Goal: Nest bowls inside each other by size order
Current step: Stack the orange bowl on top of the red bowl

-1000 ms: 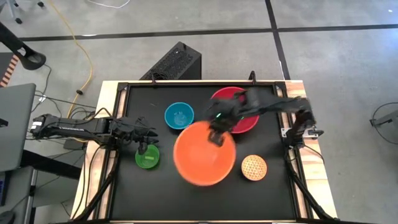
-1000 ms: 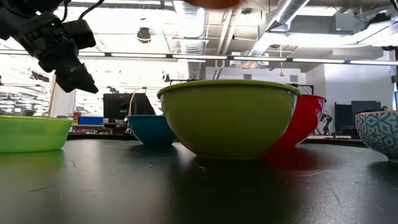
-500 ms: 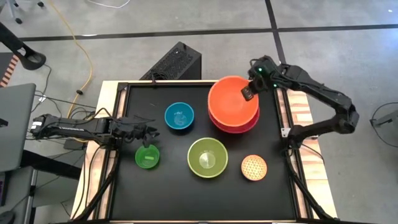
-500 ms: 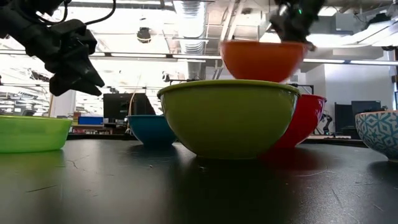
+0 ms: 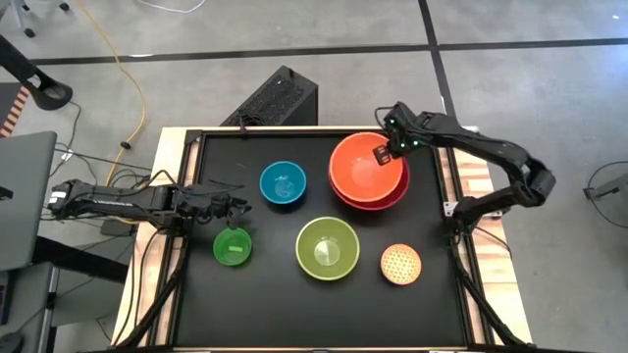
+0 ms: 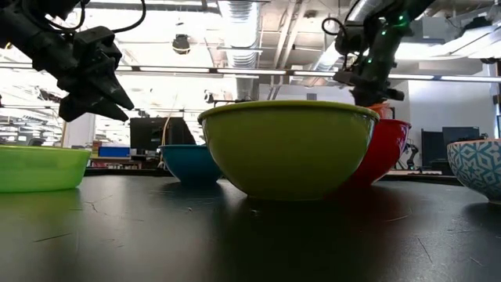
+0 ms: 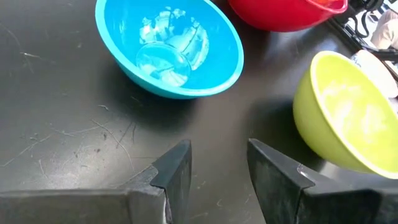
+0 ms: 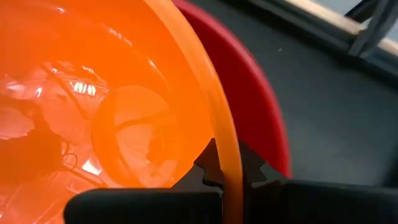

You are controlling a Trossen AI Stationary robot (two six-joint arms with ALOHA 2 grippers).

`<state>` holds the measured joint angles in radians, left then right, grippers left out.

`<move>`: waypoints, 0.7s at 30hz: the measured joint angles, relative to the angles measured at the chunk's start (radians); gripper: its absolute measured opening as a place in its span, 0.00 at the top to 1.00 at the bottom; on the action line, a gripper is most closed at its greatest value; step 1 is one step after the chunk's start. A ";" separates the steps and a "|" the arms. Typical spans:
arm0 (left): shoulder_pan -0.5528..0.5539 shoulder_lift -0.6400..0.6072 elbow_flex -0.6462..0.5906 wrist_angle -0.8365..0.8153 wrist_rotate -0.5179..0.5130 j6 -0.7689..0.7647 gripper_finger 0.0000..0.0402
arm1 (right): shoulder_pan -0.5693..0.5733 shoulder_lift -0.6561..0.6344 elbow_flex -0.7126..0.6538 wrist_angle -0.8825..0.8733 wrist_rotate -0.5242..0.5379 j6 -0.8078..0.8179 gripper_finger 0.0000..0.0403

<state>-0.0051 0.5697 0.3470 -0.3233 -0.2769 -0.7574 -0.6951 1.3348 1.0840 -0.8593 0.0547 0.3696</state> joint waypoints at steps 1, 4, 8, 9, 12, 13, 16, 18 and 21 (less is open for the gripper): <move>0.000 0.000 0.000 0.000 0.000 0.000 0.64 | 0.001 0.011 -0.004 0.000 0.001 0.001 0.96; 0.000 0.000 0.000 0.000 0.010 0.000 0.64 | 0.009 0.037 -0.011 0.007 0.017 0.020 0.96; 0.000 0.000 0.000 0.000 0.029 0.001 0.64 | 0.027 0.059 -0.011 0.003 0.027 0.033 0.96; 0.000 0.000 0.000 -0.001 0.031 0.001 0.64 | 0.031 0.062 -0.011 0.005 0.028 0.038 0.96; 0.000 0.000 0.000 -0.001 0.045 0.011 0.64 | 0.038 0.068 -0.009 0.012 0.028 0.042 0.93; 0.000 0.000 0.000 -0.001 0.049 0.016 0.64 | 0.042 0.070 -0.009 0.012 0.028 0.046 0.90; 0.000 0.000 0.000 -0.001 0.065 0.031 0.64 | 0.043 0.075 -0.009 -0.001 0.028 0.057 0.82; 0.000 0.000 0.000 -0.001 0.074 0.038 0.64 | 0.048 0.075 -0.009 -0.001 0.027 0.061 0.76; 0.000 0.000 0.000 -0.001 0.084 0.039 0.64 | 0.048 0.071 -0.009 -0.007 0.027 0.061 0.69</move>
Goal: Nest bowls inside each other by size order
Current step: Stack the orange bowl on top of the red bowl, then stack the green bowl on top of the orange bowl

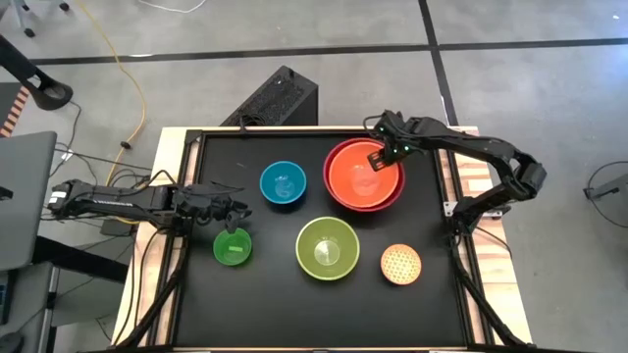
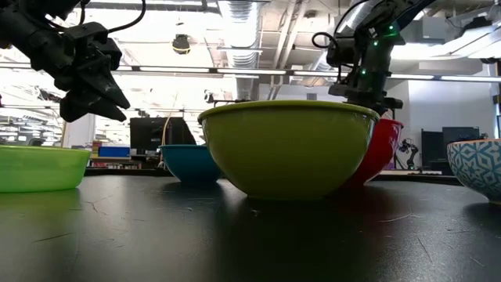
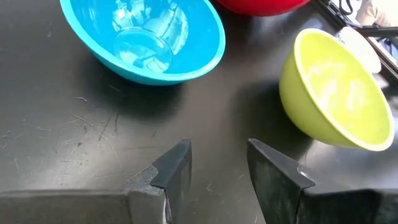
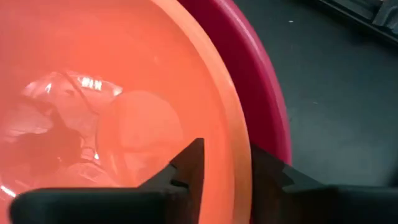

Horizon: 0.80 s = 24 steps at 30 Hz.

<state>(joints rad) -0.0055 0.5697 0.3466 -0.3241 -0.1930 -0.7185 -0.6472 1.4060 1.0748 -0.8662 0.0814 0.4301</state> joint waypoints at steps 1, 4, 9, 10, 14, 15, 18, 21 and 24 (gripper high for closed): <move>0.000 0.000 0.000 0.000 0.002 0.001 0.64 | 0.000 -0.004 0.000 -0.002 0.000 0.000 0.66; 0.000 0.000 0.000 0.000 0.005 0.011 0.64 | 0.000 -0.019 0.002 -0.026 0.000 -0.001 0.61; 0.000 0.000 0.000 0.000 0.005 0.016 0.64 | -0.002 -0.048 0.037 -0.096 0.003 -0.008 0.59; 0.000 0.000 0.000 0.000 0.005 0.016 0.64 | -0.002 -0.054 0.044 -0.102 0.011 -0.008 0.59; 0.000 0.000 0.000 0.000 0.004 0.023 0.64 | -0.002 -0.073 0.081 -0.117 0.029 -0.009 0.61; 0.000 0.000 0.000 0.000 0.004 0.023 0.64 | -0.002 -0.074 0.091 -0.125 0.034 -0.008 0.61; 0.000 0.000 0.000 0.000 0.006 0.021 0.64 | 0.013 -0.079 0.116 -0.124 0.020 0.012 0.62; 0.000 0.000 0.000 0.000 0.013 0.021 0.64 | 0.080 -0.079 0.138 -0.090 -0.055 0.015 0.63; 0.000 0.000 0.000 0.000 0.013 0.022 0.64 | 0.197 -0.079 0.153 -0.021 -0.102 0.060 0.64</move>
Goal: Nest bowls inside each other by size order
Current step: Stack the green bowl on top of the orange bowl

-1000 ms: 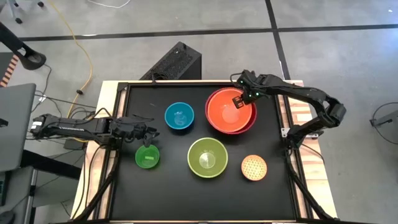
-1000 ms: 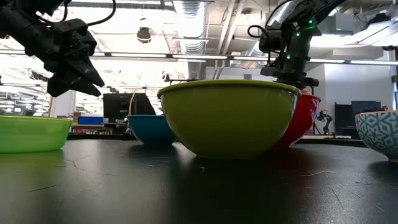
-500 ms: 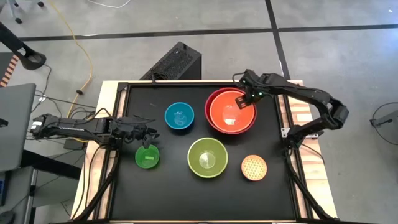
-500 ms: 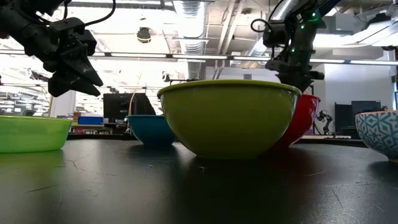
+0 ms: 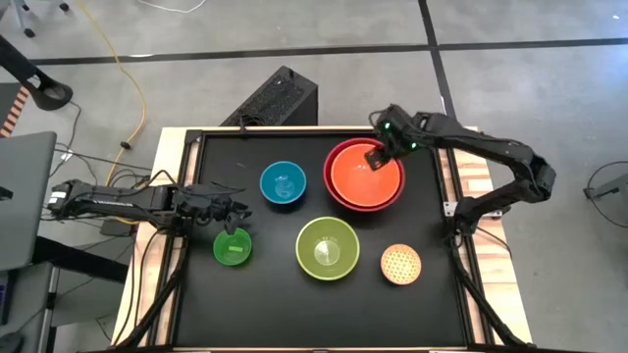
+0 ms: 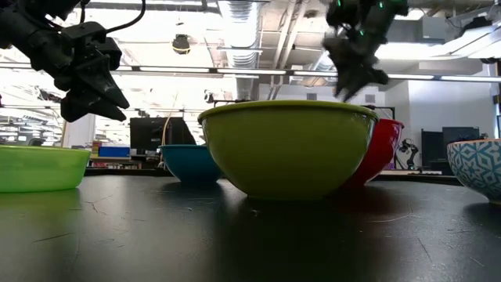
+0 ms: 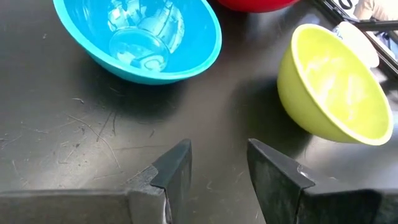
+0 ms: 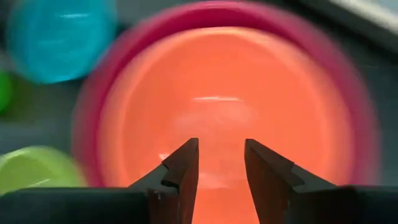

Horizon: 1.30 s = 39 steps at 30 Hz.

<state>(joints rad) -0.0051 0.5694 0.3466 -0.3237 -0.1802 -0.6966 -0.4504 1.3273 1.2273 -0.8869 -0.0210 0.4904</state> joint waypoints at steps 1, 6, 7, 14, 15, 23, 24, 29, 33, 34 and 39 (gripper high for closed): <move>0.000 0.000 0.000 0.000 0.000 0.005 0.64 | 0.046 0.000 0.002 0.022 -0.005 0.026 0.64; 0.000 0.000 0.000 0.000 0.000 0.035 0.64 | 0.313 0.003 0.003 0.085 0.007 0.230 0.66; 0.000 0.000 0.000 0.000 0.000 0.036 0.64 | 0.365 0.002 0.003 0.083 0.030 0.288 0.67; 0.000 0.000 0.000 0.001 0.028 0.038 0.64 | 0.651 0.003 0.003 0.032 0.195 0.719 0.70; 0.000 0.000 0.000 0.001 0.031 0.043 0.64 | 0.677 0.007 0.003 0.024 0.216 0.763 0.71; 0.000 0.000 0.000 0.005 0.036 0.117 0.64 | 0.753 0.122 0.003 -0.019 0.213 0.948 0.69; 0.000 0.000 0.000 0.006 0.037 0.118 0.64 | 0.751 0.142 0.003 -0.017 0.201 0.951 0.68; 0.000 0.000 0.000 0.008 0.041 0.116 0.64 | 0.732 0.227 0.002 0.009 0.136 0.922 0.60; 0.000 0.000 0.000 0.007 0.045 0.112 0.64 | 0.719 0.273 0.002 0.010 0.098 0.905 0.50; 0.000 0.000 0.000 0.007 0.045 0.112 0.64 | 0.715 0.284 0.002 0.010 0.084 0.899 0.48; 0.000 0.000 0.000 0.006 0.044 0.110 0.64 | 0.691 0.339 0.002 0.014 0.069 0.866 0.39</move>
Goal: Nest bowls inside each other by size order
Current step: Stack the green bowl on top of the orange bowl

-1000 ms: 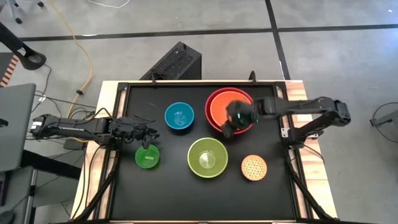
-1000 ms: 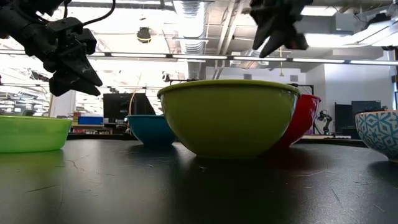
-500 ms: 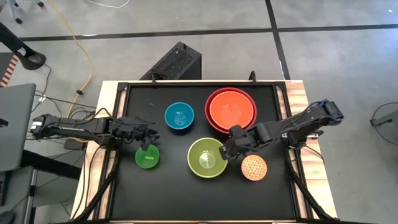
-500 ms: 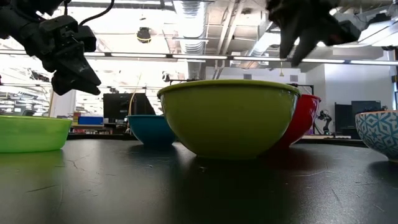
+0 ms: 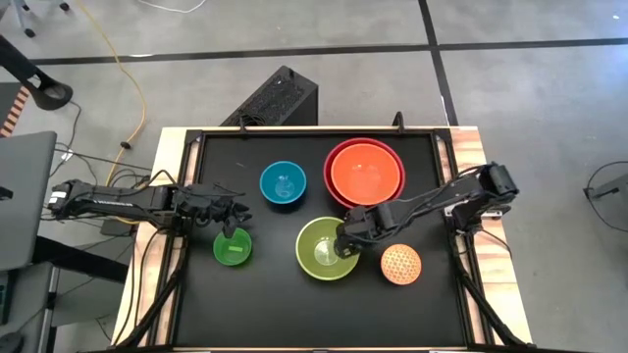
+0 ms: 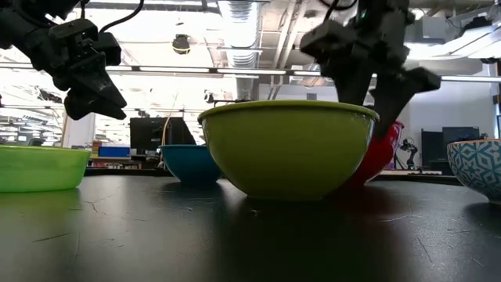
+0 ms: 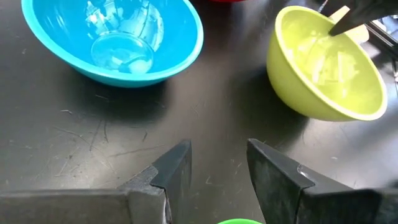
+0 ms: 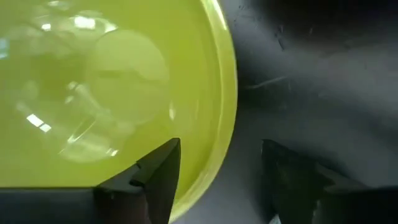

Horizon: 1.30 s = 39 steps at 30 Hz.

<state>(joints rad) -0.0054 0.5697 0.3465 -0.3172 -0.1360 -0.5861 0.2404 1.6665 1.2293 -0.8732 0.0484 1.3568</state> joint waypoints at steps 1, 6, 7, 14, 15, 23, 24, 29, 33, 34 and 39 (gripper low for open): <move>0.000 0.000 0.000 0.000 0.000 0.000 0.64 | -0.004 0.011 0.000 0.003 -0.001 -0.004 0.39; 0.000 0.000 0.000 -0.002 0.000 -0.016 0.64 | -0.015 0.055 -0.001 0.038 -0.008 -0.025 0.46; 0.000 0.000 0.000 -0.002 0.000 -0.021 0.64 | -0.017 0.059 -0.001 0.049 -0.015 -0.030 0.50; 0.000 0.000 0.000 -0.007 0.017 -0.028 0.64 | -0.033 0.058 0.001 0.106 -0.048 -0.084 0.93; 0.000 0.000 0.000 -0.007 0.017 -0.028 0.64 | -0.035 0.050 0.004 0.109 -0.037 -0.087 0.95; 0.000 0.000 0.000 -0.006 0.017 -0.033 0.64 | -0.086 -0.040 0.110 0.120 -0.074 -0.209 0.95; 0.000 0.000 0.000 -0.006 0.017 -0.036 0.64 | -0.098 -0.058 0.134 0.116 -0.083 -0.233 0.95; 0.000 0.000 0.000 -0.006 0.017 -0.039 0.64 | -0.158 -0.142 0.254 0.064 -0.113 -0.376 0.95; 0.000 0.000 0.000 -0.006 0.019 -0.046 0.64 | -0.221 -0.224 0.304 -0.102 0.006 -0.463 0.95; 0.000 0.000 0.000 -0.006 0.020 -0.049 0.64 | -0.242 -0.243 0.303 -0.136 0.027 -0.483 0.95; 0.000 0.000 0.000 -0.006 0.023 -0.050 0.64 | -0.396 -0.310 0.302 -0.322 0.056 -0.558 0.95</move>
<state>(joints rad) -0.0055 0.5697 0.3462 -0.3233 -0.1131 -0.6365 -0.1554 1.3567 1.5314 -1.1952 0.1043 0.7991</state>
